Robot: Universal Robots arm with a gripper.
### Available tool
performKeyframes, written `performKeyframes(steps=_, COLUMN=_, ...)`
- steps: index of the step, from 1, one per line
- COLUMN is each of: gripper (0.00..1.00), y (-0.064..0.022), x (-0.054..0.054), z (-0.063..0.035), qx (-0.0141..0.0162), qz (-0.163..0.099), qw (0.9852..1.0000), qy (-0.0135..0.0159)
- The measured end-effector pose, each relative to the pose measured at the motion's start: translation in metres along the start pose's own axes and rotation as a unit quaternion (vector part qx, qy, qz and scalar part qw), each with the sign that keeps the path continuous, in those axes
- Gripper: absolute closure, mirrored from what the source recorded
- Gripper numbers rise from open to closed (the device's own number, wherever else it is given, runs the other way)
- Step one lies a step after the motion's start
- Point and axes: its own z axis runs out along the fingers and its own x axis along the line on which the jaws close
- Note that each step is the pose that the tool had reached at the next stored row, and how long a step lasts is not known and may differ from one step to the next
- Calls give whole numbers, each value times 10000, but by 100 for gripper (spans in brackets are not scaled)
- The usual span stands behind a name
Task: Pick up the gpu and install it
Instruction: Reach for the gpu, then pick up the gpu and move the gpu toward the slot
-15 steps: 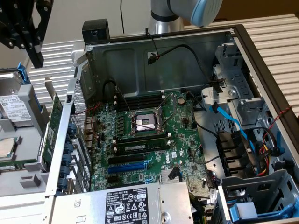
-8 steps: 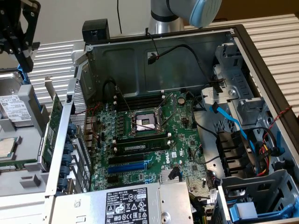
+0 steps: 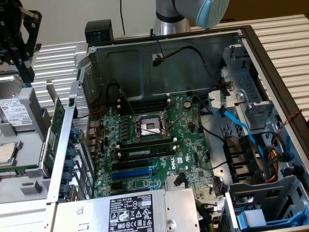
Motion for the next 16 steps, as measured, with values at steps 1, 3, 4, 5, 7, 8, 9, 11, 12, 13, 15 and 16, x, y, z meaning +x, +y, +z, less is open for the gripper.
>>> performKeyframes(steps=1, gripper=88, y=0, x=0, z=0, qx=0, qz=0, qw=10000, qy=0)
performKeyframes(steps=3, gripper=88, y=0, x=1, z=6, qx=0, qz=0, qw=10000, qy=-3)
performKeyframes(steps=4, gripper=88, y=0, x=1, z=7, qx=0, qz=1, qw=10000, qy=-3)
performKeyframes(steps=5, gripper=88, y=0, x=1, z=7, qx=0, qz=1, qw=10000, qy=-3)
performKeyframes(steps=7, gripper=88, y=0, x=1, z=7, qx=0, qz=0, qw=10000, qy=-3)
performKeyframes(steps=8, gripper=88, y=0, x=1, z=7, qx=0, qz=0, qw=10000, qy=-3)
performKeyframes(steps=9, gripper=88, y=0, x=1, z=7, qx=0, qz=0, qw=10000, qy=-3)
performKeyframes(steps=11, gripper=88, y=0, x=1, z=7, qx=0, qz=0, qw=10000, qy=-3)
performKeyframes(steps=12, gripper=88, y=0, x=1, z=7, qx=0, qz=0, qw=10000, qy=-3)
performKeyframes(steps=13, gripper=88, y=0, x=1, z=7, qx=0, qz=0, qw=10000, qy=-3)
performKeyframes(steps=15, gripper=88, y=0, x=1, z=7, qx=0, qz=0, qw=10000, qy=-3)
performKeyframes(steps=16, gripper=88, y=0, x=1, z=7, qx=0, qz=0, qw=10000, qy=-4)
